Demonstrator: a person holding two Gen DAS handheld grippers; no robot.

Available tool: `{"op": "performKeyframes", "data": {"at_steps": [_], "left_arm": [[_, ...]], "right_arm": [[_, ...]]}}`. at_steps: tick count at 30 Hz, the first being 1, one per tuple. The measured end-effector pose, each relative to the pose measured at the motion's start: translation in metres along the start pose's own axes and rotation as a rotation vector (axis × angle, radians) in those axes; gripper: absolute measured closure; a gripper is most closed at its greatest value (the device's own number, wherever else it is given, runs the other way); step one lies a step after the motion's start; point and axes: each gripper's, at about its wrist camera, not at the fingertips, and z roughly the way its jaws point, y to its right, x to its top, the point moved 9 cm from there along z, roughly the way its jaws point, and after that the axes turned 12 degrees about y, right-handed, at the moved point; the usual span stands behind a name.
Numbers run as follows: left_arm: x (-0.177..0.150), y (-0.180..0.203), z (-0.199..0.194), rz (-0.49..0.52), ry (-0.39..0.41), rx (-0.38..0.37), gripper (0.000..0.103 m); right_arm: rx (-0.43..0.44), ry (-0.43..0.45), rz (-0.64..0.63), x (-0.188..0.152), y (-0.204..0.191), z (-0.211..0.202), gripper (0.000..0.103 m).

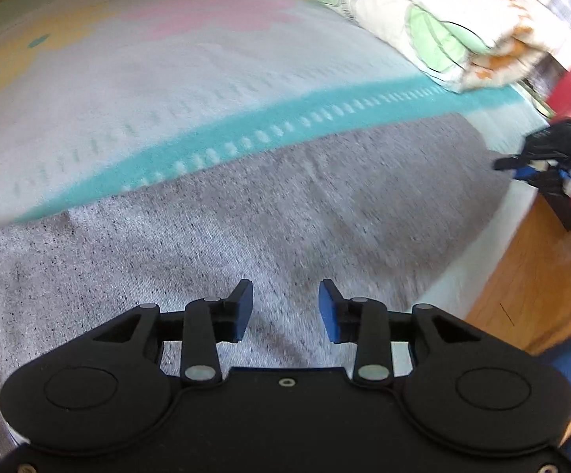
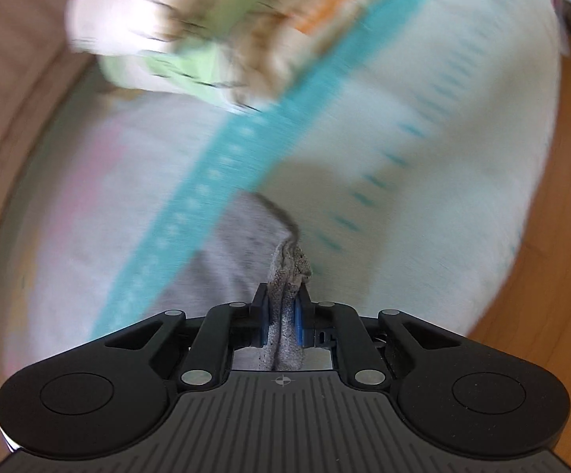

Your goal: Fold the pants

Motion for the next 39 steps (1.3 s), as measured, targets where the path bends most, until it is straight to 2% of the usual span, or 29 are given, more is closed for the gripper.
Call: {"op": "performKeyframes", "data": {"at_steps": [6,14,19,21,26,31,36,39], "left_arm": [[0.022,0.003,0.033,-0.127,-0.043,0.086,0.057],[0.056,0.009,0.084,-0.25,-0.05,0.167,0.057],[0.049,0.011,0.112,-0.273,-0.089,0.231,0.057],[0.045,0.015,0.109,-0.249,-0.056,0.26,0.056],[0.021,0.03,0.09,-0.234,-0.046,0.313,0.053],[-0.014,0.053,0.067,-0.15,-0.042,0.313,0.049],[-0.036,0.071,0.052,-0.055,-0.054,0.279,0.044],[-0.032,0.059,0.042,-0.137,-0.072,0.211,0.044]], "right_arm": [[0.121,0.07,-0.1,0.006,-0.037,-0.029,0.091],[0.18,0.077,-0.077,0.013,-0.041,-0.034,0.091],[0.216,0.082,-0.057,0.017,-0.045,-0.036,0.091],[0.229,0.083,-0.061,0.019,-0.048,-0.036,0.091],[0.243,0.087,-0.077,0.018,-0.055,-0.037,0.091],[0.249,0.093,-0.084,0.016,-0.057,-0.041,0.091],[0.246,0.098,-0.111,0.011,-0.067,-0.044,0.091],[0.257,0.105,-0.156,0.007,-0.085,-0.047,0.091]]}}
